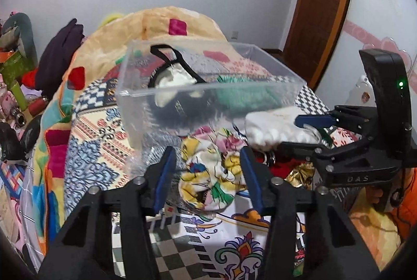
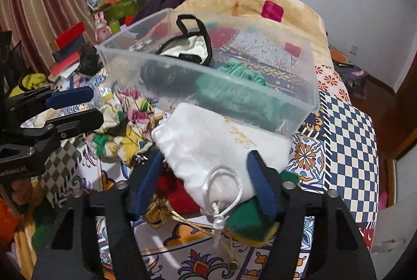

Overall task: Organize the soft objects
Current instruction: 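Grasp the floral cloth with the left tool while the right tool grasps the white ring bag, then carry both items over the clear box and open both tools to drop them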

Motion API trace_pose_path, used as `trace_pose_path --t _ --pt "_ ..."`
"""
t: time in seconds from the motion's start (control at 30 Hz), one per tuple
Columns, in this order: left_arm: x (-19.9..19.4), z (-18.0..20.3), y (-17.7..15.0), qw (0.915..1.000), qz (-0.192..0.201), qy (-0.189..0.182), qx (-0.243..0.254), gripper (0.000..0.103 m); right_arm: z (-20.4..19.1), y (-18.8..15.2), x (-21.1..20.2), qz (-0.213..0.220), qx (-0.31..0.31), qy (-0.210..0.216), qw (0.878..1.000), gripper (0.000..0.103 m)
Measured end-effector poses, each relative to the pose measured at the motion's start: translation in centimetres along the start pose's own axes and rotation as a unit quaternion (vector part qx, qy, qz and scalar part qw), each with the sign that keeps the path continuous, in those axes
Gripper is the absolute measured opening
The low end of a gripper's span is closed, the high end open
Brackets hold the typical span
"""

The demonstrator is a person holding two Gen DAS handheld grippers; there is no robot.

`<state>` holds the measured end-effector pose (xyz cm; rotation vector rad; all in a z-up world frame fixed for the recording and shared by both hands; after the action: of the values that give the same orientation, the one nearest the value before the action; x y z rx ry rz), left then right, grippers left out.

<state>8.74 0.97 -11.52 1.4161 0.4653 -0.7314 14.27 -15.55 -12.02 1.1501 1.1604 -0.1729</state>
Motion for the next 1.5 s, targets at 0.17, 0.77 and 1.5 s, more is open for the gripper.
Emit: trace_pose_path --t 0.17,0.77,1.5 --pt "1.3 -0.2 -0.7 0.9998 -0.017 0.005 -0.004 0.039 0.5 -0.2 -0.4 0.003 0.007 0.002 1.0 0.027" --pt "-2.5 -0.2 0.2 0.9994 0.033 0.004 -0.009 0.007 0.6 1.2 -5.9 0.086 0.036 0.023 0.995 0.012" --pt "-7.3 -1.3 9.5 0.9876 0.154 0.028 0.0 0.007 2.0 7.8 -9.5 0.195 0.061 -0.002 0.979 0.012"
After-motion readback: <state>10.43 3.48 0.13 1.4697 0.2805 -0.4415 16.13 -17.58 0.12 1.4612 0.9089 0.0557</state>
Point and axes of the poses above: each gripper's, at about its wrist camera, not at the fingertips, and x roughly the way its jaws point, z to its right, y to its top, the point moved 1 cm from there along x, roughly the way its jaws point, and after that the axes turned 1 degree about -x, right-handed, at the moved point
